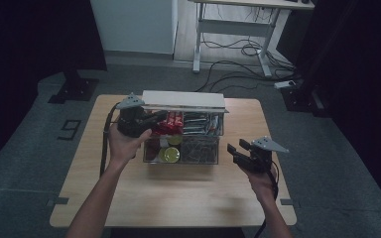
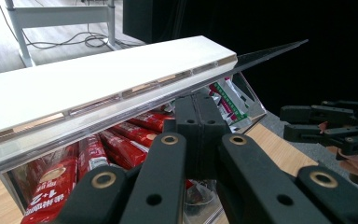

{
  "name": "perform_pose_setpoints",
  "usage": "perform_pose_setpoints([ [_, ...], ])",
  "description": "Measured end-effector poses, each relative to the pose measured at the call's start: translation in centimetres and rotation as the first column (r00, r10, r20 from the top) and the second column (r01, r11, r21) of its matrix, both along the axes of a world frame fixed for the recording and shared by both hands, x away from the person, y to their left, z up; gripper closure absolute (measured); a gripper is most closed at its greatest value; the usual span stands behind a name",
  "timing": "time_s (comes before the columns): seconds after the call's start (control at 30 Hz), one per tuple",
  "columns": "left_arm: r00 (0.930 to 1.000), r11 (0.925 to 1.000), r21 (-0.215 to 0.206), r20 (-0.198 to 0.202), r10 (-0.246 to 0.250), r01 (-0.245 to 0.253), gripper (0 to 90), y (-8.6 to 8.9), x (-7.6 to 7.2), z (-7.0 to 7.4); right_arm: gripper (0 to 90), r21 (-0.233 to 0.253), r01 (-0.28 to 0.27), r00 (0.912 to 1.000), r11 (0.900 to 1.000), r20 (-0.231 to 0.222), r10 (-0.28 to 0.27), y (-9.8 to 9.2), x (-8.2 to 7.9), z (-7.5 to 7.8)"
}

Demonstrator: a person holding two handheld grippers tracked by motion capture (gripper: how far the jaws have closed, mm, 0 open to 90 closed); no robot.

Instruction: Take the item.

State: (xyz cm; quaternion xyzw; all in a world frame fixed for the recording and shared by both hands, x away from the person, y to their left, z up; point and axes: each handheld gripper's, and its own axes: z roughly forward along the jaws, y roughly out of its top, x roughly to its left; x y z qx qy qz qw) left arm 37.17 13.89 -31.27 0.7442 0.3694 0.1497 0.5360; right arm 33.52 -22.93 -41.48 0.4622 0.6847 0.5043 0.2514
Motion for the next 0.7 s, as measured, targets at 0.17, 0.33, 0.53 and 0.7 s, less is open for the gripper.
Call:
perform_pose_setpoints([
  [0.17, 1.0000, 1.0000, -0.001, -0.001, 0.000, 0.000, 90.0, 0.0, 0.0, 0.0, 45.9, 0.005, -0.008, 0.9999, 1.000, 0.010, 0.008, 0.4, 0.2, 0.6],
  [0.33, 1.0000, 1.0000, -0.002, -0.001, 0.000, 0.000, 90.0, 0.0, 0.0, 0.0, 46.1, 0.007, -0.014, 0.9995, 1.000, 0.027, 0.014, 0.7, 0.2, 1.5],
  [0.53, 1.0000, 1.0000, 0.000, -0.001, 0.001, -0.001, 90.0, 0.0, 0.0, 0.0, 46.8, 0.012, -0.024, 0.9989, 1.000, 0.040, 0.024, 1.2, 0.4, 2.3],
  [0.7, 1.0000, 1.0000, -0.001, -0.001, 0.001, -0.001, 90.0, 0.0, 0.0, 0.0, 49.2, 0.013, -0.032, 0.9982, 0.999, 0.052, 0.031, 1.6, 0.7, 2.7],
])
